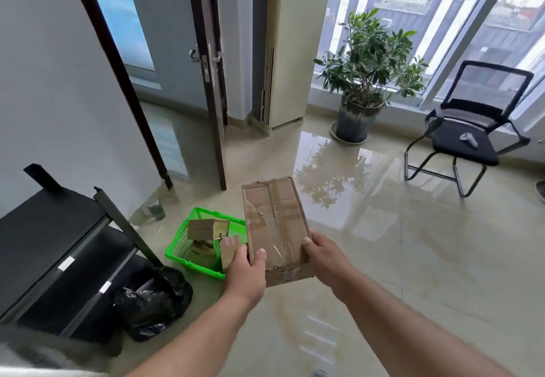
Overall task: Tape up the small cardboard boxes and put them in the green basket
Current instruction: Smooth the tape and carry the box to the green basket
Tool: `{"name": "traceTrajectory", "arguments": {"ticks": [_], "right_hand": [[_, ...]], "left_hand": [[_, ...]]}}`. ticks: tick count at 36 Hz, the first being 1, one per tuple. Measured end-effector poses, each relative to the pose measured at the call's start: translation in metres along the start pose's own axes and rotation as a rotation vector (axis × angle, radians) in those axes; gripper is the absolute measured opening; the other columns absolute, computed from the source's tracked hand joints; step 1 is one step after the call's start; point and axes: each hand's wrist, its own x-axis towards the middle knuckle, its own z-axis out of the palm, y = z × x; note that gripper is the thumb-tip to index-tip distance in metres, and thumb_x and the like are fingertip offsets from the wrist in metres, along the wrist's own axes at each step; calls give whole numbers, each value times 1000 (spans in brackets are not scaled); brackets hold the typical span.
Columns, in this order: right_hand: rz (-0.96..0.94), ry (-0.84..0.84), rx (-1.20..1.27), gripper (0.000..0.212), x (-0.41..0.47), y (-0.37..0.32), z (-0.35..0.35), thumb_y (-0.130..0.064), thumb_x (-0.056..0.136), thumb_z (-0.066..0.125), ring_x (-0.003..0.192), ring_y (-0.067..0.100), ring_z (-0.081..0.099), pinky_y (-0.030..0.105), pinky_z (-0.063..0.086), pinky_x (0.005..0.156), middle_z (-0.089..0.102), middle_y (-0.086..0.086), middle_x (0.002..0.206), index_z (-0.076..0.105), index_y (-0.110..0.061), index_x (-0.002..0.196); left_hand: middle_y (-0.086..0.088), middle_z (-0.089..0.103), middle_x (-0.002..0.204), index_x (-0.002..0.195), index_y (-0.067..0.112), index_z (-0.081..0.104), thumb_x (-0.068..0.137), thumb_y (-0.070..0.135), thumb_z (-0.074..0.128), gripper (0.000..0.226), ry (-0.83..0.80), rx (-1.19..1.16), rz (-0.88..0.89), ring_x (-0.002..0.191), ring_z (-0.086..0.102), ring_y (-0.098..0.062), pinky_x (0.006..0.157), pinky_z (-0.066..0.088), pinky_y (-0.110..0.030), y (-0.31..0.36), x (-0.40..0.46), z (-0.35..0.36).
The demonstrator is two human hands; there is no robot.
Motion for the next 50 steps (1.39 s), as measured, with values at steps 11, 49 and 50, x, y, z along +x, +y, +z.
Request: {"name": "traceTrajectory", "arguments": {"ticks": [11, 49, 50], "right_hand": [[-19, -140, -116, 29, 91, -7, -95, -22, 106, 41, 75, 13, 62, 27, 43, 61, 72, -1, 92, 69, -22, 102], [-8, -552, -504, 24, 331, -78, 7, -17, 107, 44, 88, 24, 71, 32, 56, 71, 76, 5, 99, 68, -19, 104], [-10, -572, -511, 24, 339, -77, 13, -18, 106, 45, 94, 27, 72, 39, 59, 81, 76, 5, 101, 68, -20, 104]], "left_hand": [[10, 69, 102, 107, 30, 56, 102, 29, 51, 7, 169, -98, -100, 98, 63, -18, 87, 47, -31, 50, 43, 95], [1, 67, 102, 112, 20, 58, 101, 33, 52, 18, 515, -275, -438, 88, 60, -20, 73, 42, -30, 26, 231, 70], [0, 67, 103, 110, 20, 59, 101, 33, 52, 17, 534, -280, -450, 90, 61, -21, 75, 44, -30, 23, 236, 70]]}}
